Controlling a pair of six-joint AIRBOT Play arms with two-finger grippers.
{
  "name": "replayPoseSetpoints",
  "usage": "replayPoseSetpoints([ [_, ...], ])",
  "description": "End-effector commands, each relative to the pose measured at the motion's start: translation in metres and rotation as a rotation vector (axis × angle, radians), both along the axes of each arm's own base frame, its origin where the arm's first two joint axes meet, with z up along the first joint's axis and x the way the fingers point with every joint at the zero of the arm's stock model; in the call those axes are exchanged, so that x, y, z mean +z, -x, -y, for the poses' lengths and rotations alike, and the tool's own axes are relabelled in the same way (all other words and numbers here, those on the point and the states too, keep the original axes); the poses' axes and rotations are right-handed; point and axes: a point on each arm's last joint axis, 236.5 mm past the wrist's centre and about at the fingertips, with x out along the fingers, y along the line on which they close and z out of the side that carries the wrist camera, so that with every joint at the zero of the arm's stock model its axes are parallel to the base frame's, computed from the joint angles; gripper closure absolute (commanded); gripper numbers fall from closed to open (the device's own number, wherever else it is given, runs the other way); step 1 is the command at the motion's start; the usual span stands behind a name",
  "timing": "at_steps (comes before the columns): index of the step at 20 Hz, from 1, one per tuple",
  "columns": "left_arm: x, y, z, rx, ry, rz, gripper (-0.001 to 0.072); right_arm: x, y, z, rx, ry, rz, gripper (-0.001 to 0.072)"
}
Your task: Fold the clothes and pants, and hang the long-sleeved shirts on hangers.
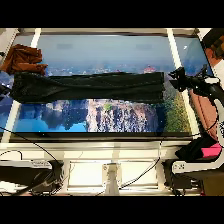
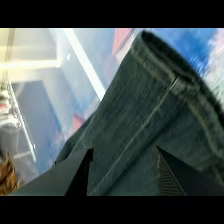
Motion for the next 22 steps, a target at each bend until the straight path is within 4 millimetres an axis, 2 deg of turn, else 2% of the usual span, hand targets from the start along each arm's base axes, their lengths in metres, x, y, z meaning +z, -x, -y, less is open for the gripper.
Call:
replayPoseSetpoints([
  [1,-0.03,0.011,-0.004,0.016,0.065,-0.087,0.0052,0.009,0.004,-0.014,0.03,-0.071,0.003,0.0248],
  [3,-0.045,0.017,-0.007,0.043,0.103,-0.109,0.0051,0.013,0.003,-0.018,0.031,-0.101,0.008,0.0249],
  [6,-0.056,0.015,-0.008,0.078,0.167,-0.087,0.0049,0.016,0.002,-0.02,0.027,-0.117,0.013,0.025],
  [7,-0.057,0.01,-0.008,0.095,0.201,-0.055,-0.0001,0.016,0.002,-0.02,0.027,-0.117,0.013,0.025],
  [12,-0.064,-0.023,0.01,0.123,0.372,0.083,0.0004,0.016,0.004,-0.024,0.044,-0.127,0.007,0.025],
  [15,-0.065,-0.041,0.025,0.038,0.363,0.14,0.0019,0.016,0.005,-0.025,0.049,-0.13,0.005,0.025],
  [18,-0.075,-0.053,0.032,0.022,0.336,0.138,0.0021,0.016,0.007,-0.028,0.061,-0.137,0.001,0.0251],
  [19,-0.077,-0.057,0.035,0.022,0.328,0.137,0.0115,0.016,0.008,-0.029,0.065,-0.139,-0.001,0.0251],
  [21,-0.078,-0.065,0.041,0.014,0.313,0.139,0.0494,0.016,0.01,-0.032,0.083,-0.14,-0.002,0.0261],
  [22,-0.076,-0.068,0.045,0.001,0.31,0.141,0.0655,0.016,0.011,-0.034,0.099,-0.133,0.002,0.0262],
])
